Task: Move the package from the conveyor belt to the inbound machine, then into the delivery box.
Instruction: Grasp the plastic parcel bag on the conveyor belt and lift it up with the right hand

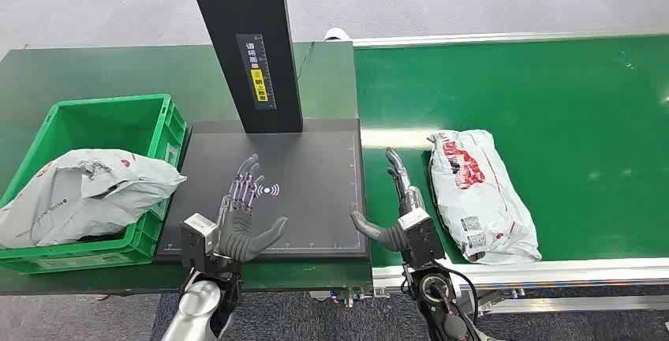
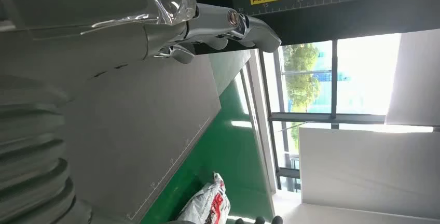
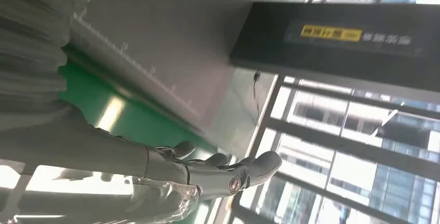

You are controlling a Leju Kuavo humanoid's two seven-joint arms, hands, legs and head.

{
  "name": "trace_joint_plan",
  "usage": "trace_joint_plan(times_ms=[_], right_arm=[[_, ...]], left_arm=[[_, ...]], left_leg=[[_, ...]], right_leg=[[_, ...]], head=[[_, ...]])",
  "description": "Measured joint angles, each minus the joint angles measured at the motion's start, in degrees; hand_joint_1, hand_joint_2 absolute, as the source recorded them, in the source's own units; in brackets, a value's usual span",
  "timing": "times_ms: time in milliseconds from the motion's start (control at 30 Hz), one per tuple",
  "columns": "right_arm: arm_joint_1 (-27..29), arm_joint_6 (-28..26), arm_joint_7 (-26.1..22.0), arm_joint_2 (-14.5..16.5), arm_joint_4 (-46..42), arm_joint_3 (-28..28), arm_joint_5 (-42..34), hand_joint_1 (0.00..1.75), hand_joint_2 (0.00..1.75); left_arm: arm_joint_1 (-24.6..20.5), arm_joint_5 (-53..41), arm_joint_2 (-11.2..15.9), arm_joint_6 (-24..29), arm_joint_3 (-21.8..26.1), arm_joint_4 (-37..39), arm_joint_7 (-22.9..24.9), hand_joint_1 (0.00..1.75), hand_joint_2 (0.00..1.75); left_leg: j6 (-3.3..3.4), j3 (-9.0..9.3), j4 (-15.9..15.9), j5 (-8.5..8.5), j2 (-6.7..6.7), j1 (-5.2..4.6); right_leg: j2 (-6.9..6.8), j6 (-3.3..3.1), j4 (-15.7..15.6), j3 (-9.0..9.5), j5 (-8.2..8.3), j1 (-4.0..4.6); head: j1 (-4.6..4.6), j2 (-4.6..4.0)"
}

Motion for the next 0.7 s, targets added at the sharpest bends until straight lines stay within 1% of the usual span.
trace_joint_plan(times_ms=[133, 233, 300, 467, 633, 700], right_arm=[[-0.5, -3.0, 1.2, -0.5, 0.0, -0.3, 3.2, 0.0, 1.75], [-0.7, -3.7, 1.6, -0.8, 0.0, -0.6, 4.2, 0.0, 1.75], [-0.9, -5.1, 2.6, -1.1, 0.0, -0.8, 6.3, 0.0, 1.75], [-2.3, -9.9, 8.4, -3.1, -0.3, -2.8, 14.6, 0.0, 1.75], [-3.0, -10.4, 13.7, -5.2, -2.1, -7.9, 21.1, 0.0, 1.75], [-3.0, -12.3, 17.4, -5.9, -2.6, -9.6, 26.0, 0.0, 1.75]], left_arm=[[0.0, -0.1, 0.0, 0.1, 0.0, 0.0, 0.0, 0.0, 1.75], [0.0, -0.2, 0.0, 0.1, 0.0, 0.0, 0.0, 0.0, 1.75], [0.0, -0.3, 0.0, 0.1, 0.0, 0.0, 0.0, 0.0, 1.75], [0.2, -0.5, 0.2, 0.1, 0.2, -0.1, 0.3, 0.0, 1.75], [1.7, -1.6, 0.3, -0.2, 0.8, -1.6, 1.3, 0.0, 1.75], [2.8, -2.2, 0.3, -0.3, 1.3, -2.9, 1.7, 0.0, 1.75]], left_leg=[[0.0, 0.0, 0.0, 0.0, -0.01, 0.0], [0.0, 0.0, 0.0, 0.0, -0.01, 0.0], [0.0, -0.01, 0.0, 0.0, -0.01, 0.0], [0.0, 0.0, 0.0, 0.0, -0.02, -0.01], [0.01, 0.0, 0.0, 0.0, -0.03, -0.03], [0.0, 0.0, 0.0, -0.02, -0.03, -0.03]], right_leg=[[0.0, 0.0, 0.0, 0.01, 0.0, 0.0], [0.0, 0.0, 0.0, 0.0, 0.0, 0.0], [0.0, 0.0, 0.0, 0.0, 0.0, 0.0], [-0.01, 0.01, 0.0, 0.02, 0.0, -0.02], [-0.01, 0.01, 0.0, 0.03, 0.01, -0.04], [-0.01, 0.01, 0.0, 0.02, 0.0, -0.04]], head=[[0.01, 0.0], [0.0, 0.0], [0.0, 0.0], [0.0, 0.0], [-0.01, 0.0], [-0.02, 0.0]])
